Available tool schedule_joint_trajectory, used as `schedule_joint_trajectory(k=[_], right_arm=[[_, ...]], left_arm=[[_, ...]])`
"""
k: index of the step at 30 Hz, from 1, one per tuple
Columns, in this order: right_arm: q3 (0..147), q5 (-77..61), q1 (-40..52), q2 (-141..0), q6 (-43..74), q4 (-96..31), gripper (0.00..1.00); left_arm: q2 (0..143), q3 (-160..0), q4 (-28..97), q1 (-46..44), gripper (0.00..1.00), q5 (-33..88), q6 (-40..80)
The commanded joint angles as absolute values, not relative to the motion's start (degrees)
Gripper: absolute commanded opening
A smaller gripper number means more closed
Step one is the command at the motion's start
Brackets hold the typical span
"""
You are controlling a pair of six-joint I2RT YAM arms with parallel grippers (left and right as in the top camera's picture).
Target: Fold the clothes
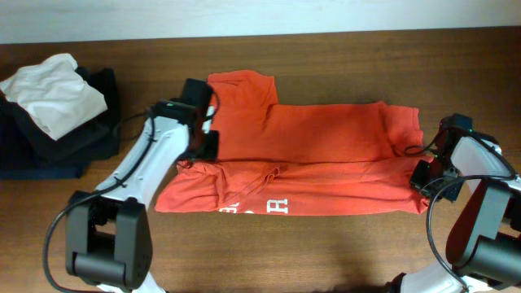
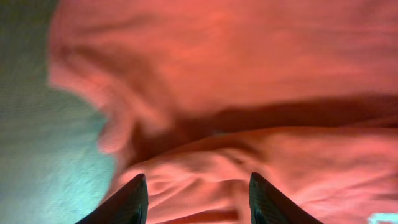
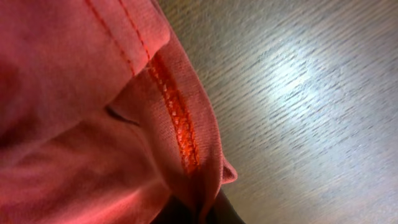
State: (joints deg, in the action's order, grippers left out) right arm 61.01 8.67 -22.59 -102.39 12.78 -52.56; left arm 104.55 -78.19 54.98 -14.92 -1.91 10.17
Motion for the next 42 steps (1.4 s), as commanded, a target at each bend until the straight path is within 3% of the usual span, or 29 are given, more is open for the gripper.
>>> schedule_joint_trajectory(k=[1, 7, 12, 15, 18, 19, 20, 24, 32, 35, 36, 37, 39, 41, 42], right_arm=[[61.89, 7.51, -22.92, -102.50, 12.27, -53.82, 0.04], [61.89, 7.84, -22.92, -102.50, 12.32, -57.21, 0.04], [61.89, 12.49, -27.14, -102.48, 14.74, -62.43, 0.04], [63.29, 9.52, -28.91, -102.48, 15.53, -62.65, 0.05], [70.78, 7.90, -28.91, -102.28, 15.55, -66.32, 0.18], [74.76, 6.74, -28.91, -102.24, 15.55, -68.42, 0.34], [77.62, 4.82, -28.91, -102.24, 15.51, -69.91, 0.86], [81.78, 3.18, -28.91, -102.24, 15.07, -74.52, 0.98], [81.76, 1.67, -28.91, -102.24, 14.87, -77.25, 0.99], [81.76, 1.67, -28.91, -102.24, 14.87, -77.17, 0.99], [81.76, 1.67, -28.91, -102.24, 14.87, -77.06, 0.99], [81.76, 1.65, -28.88, -102.24, 14.90, -76.60, 0.99], [81.76, 0.64, -28.88, -102.24, 14.87, -75.09, 0.99], [81.76, -3.68, -28.88, -102.28, 14.85, -71.50, 1.00], [81.76, -4.93, -28.82, -102.28, 14.85, -69.97, 0.98]], left_arm=[[103.39, -71.55, 53.74, -9.17, 0.52, -0.93, 13.93], [103.39, -58.17, 46.06, -3.57, 0.52, 3.09, 15.84], [103.13, -50.39, 54.65, -3.25, 0.47, 3.53, 23.07], [96.07, -50.39, 57.30, -2.17, 0.47, 3.27, 23.55], [88.29, -52.60, 52.25, -2.17, 0.60, 3.27, 20.67], [87.24, -56.47, 50.94, -2.20, 0.66, 3.49, 17.56], [87.42, -60.25, 49.95, -2.35, 0.75, 3.73, 14.76], [92.16, -74.43, 44.10, -2.46, 0.83, 9.78, 6.85], [130.67, -102.72, 32.40, -2.76, 0.86, 23.22, 0.43], [136.07, -104.22, 27.53, -3.99, 0.86, 23.18, 0.43], [137.16, -104.22, 26.57, -4.93, 0.82, 23.16, 0.43], [138.47, -104.20, 26.61, -5.98, 0.72, 22.72, 0.43], [138.98, -104.20, 28.53, -6.87, 0.14, 22.76, 0.69], [138.96, -105.58, 34.04, -6.55, 0.01, 22.72, 0.78], [138.96, -106.61, 36.10, -6.09, 0.01, 22.72, 0.78]])
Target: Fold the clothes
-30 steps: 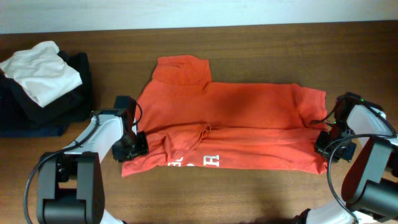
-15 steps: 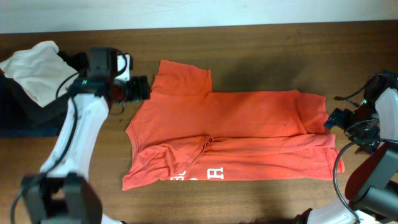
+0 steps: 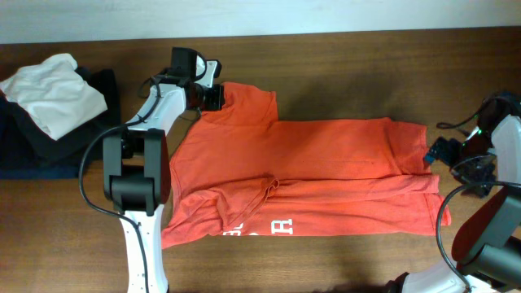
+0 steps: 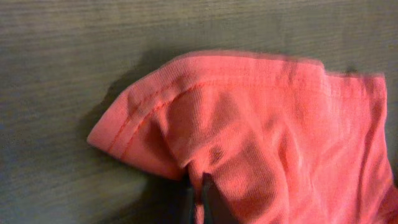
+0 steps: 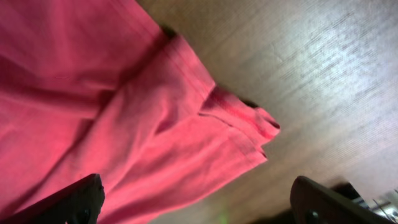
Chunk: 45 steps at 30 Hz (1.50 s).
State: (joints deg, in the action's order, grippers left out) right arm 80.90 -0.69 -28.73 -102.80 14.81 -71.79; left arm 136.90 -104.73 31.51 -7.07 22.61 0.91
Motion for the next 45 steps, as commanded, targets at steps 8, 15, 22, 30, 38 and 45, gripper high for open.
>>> schedule_joint_trajectory(k=[8, 15, 22, 30, 38, 45], right_arm=[[81.76, -6.90, -21.28, -104.92, 6.20, -48.64, 0.92], [81.76, -6.92, -20.91, -119.35, 6.44, -28.21, 0.91], [81.65, -6.63, -19.27, -123.35, 6.46, -29.61, 0.04], [100.55, -0.73, -20.73, -118.08, 9.45, -63.55, 0.04], [103.96, 3.29, -23.14, -117.99, 9.47, -89.21, 0.04], [102.37, 4.89, -27.81, -117.99, 9.52, -96.88, 0.04]], left_arm=[[138.76, -133.08, 66.78, -4.71, 0.01, 23.20, 0.82], [138.76, -133.71, 77.30, -4.34, 0.01, 23.16, 0.80], [138.76, -133.71, 77.73, -4.32, 0.00, 23.11, 0.78], [138.74, -141.21, 92.66, -0.78, 0.00, 22.26, -0.97], [125.19, -126.21, 96.75, -1.58, 0.01, 16.47, -0.93], [107.53, -98.15, 95.00, -2.00, 0.00, 15.38, -1.43]])
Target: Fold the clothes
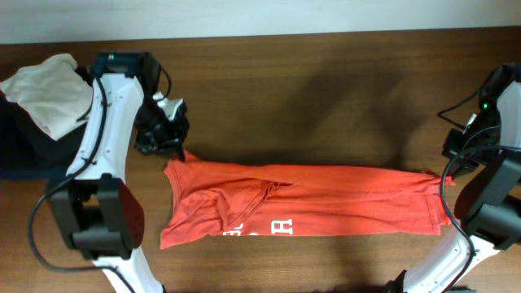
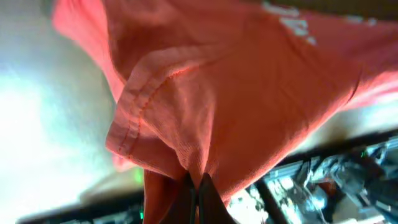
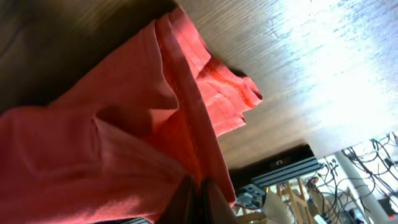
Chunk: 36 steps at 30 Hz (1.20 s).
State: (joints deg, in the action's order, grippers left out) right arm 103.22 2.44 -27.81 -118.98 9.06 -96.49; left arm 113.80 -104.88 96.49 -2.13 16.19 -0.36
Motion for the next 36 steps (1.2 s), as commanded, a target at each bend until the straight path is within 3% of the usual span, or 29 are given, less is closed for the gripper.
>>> schedule_joint_trajectory(k=[1, 9, 13, 17, 21, 23, 28, 30, 36], right_arm=[[101.06, 5.23, -27.83, -117.99, 9.61, -96.77, 0.04], [93.03, 13.85, -28.08, -117.99, 14.50, -92.71, 0.05], [92.03, 13.76, -31.70, -117.99, 15.55, -91.88, 0.12], [92.03, 12.25, -32.64, -118.02, 15.53, -91.46, 0.31], [92.03, 11.40, -32.64, -118.02, 15.51, -90.80, 0.34], [92.03, 10.90, -32.64, -118.02, 15.40, -90.35, 0.50], [85.52, 0.01, -32.67, -118.02, 2.96, -82.54, 0.75], [81.76, -0.03, -32.69, -118.02, 1.10, -78.56, 0.80], [79.35, 1.54, -32.64, -118.13, -0.60, -72.42, 0.82]], left_arm=[[104.77, -92.55, 92.27, -2.00, 0.01, 15.46, -1.34], [102.52, -70.94, 83.05, -6.02, 0.00, 16.36, -1.32], [102.52, -68.49, 81.36, -6.02, 0.03, 13.04, -0.01], [102.52, -68.51, 71.77, -6.02, 0.11, 13.06, 1.78], [102.52, -68.51, 62.83, -6.02, 0.13, 13.13, 2.15], [102.52, -68.51, 62.13, -6.02, 0.13, 13.28, 2.13], [102.50, -74.81, 61.23, -6.00, 0.13, 15.86, 2.13], [102.50, -79.70, 62.37, -6.00, 0.13, 15.86, 2.13], [102.50, -80.07, 63.46, -6.00, 0.13, 15.86, 2.13]])
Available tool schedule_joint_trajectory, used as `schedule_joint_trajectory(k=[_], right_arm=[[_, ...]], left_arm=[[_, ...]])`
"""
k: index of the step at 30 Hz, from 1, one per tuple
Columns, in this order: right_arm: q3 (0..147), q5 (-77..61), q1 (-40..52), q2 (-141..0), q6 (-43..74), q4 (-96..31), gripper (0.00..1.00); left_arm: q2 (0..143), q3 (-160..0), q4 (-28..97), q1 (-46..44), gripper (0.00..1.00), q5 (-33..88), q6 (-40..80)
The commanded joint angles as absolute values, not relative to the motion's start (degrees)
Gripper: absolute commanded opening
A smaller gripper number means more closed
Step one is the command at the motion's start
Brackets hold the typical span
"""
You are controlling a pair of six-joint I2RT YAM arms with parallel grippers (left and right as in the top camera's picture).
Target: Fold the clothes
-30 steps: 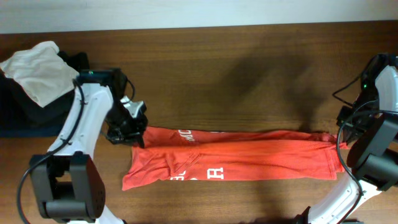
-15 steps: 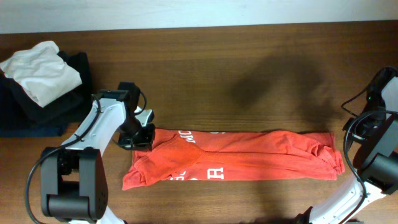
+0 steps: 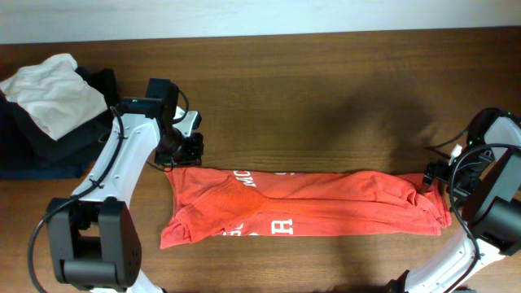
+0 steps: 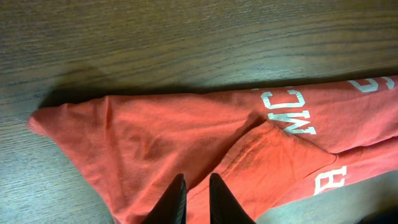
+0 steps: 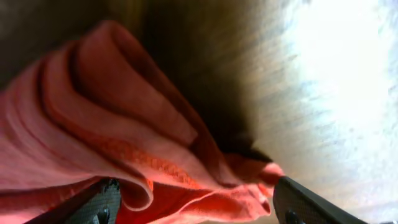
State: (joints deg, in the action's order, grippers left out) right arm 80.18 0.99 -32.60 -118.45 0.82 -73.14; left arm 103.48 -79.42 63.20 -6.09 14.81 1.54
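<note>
An orange T-shirt with white lettering lies as a long folded band across the near part of the table. My left gripper is at its far left corner. In the left wrist view the shirt lies flat under the gripper, whose fingers stand slightly apart with nothing gripped. My right gripper is at the shirt's right end. It is wide open in the right wrist view, with the bunched hem in front of it.
A white garment lies on a pile of dark clothes at the far left. The brown wooden table stretches beyond the shirt. Both arm bases stand at the near edge.
Both grippers were shut on the shirt's far edge and held it up. Now that edge lies folded over the near part, upside-down lettering on top, and both grippers have let go.
First the shirt lay partly folded, my left gripper open over its left side and the right one shut on the right hem. Then it lay spread out, left gripper shut on the far sleeve. Then both held the far edge raised. Now it lies as a narrow band.
</note>
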Motion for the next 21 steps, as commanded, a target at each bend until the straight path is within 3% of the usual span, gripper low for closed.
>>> schedule_joint_trajectory(k=[1, 5, 6, 8, 18, 21], right_arm=[[78.30, 1.50, -32.64, -118.13, -1.34, -71.55, 0.82], [73.28, -1.54, -32.60, -118.15, -3.70, -67.90, 0.80], [73.30, -1.56, -32.60, -118.15, -3.68, -67.72, 0.73], [73.47, -2.63, -32.60, -118.13, -3.62, -65.71, 0.04], [99.72, -7.33, -31.83, -117.69, -3.70, -81.06, 0.04], [99.98, -7.73, -25.12, -114.08, -5.85, -82.59, 0.04]], left_arm=[[102.50, -80.07, 63.46, -6.00, 0.13, 15.84, 2.13], [102.50, -80.07, 63.40, -6.00, 0.13, 15.84, 2.13], [102.50, -80.07, 63.40, -6.00, 0.13, 15.81, 2.13], [102.50, -80.07, 63.22, -6.00, 0.13, 15.81, 2.13], [102.50, -80.09, 60.49, -3.90, 0.13, 15.66, 3.88], [102.50, -80.09, 60.45, -3.90, 0.13, 15.66, 3.88]])
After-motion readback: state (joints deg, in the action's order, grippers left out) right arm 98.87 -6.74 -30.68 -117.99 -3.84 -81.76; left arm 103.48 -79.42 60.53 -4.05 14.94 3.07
